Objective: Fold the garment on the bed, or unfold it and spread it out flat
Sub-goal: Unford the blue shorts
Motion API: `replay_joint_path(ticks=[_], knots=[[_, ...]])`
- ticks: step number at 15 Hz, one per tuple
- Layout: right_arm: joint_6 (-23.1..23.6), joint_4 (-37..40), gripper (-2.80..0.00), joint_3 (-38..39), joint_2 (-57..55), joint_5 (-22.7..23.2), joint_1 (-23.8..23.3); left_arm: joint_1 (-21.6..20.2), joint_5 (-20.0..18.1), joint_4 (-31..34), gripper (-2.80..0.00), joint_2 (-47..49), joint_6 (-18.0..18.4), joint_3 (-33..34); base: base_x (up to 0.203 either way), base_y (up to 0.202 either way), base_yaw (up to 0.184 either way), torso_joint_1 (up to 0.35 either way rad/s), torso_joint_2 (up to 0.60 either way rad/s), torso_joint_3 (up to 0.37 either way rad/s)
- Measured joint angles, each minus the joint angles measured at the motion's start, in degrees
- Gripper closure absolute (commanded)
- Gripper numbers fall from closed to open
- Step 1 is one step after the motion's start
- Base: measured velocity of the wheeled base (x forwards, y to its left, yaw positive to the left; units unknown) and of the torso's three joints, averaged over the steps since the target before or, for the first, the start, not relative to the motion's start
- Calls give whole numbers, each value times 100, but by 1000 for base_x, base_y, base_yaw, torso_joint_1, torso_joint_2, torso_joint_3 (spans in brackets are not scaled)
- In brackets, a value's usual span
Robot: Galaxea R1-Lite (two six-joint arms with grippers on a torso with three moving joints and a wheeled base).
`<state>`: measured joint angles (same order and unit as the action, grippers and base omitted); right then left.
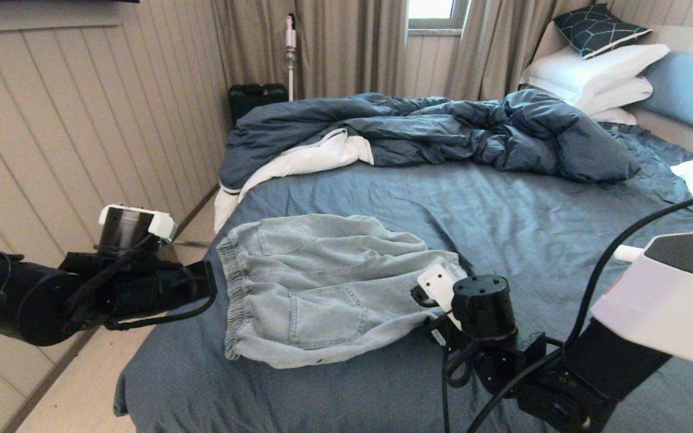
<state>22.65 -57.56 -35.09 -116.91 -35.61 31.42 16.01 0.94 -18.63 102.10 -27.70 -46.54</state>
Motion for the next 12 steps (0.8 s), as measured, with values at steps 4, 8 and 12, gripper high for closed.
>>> replay_joint_path(ticks=[4, 8, 12], knots=[[61, -218, -280, 265, 133, 9, -337, 9, 0, 2, 0, -17, 1, 22, 0, 0, 0, 0, 0, 0], [116, -181, -280, 697, 354, 13, -134, 9, 0, 0, 0, -48, 0, 32, 0, 0, 0, 0, 0, 0], [138, -148, -280, 1552, 749, 37, 314, 9, 7, 1, 0, -56, 4, 32, 0, 0, 0, 0, 0, 0]])
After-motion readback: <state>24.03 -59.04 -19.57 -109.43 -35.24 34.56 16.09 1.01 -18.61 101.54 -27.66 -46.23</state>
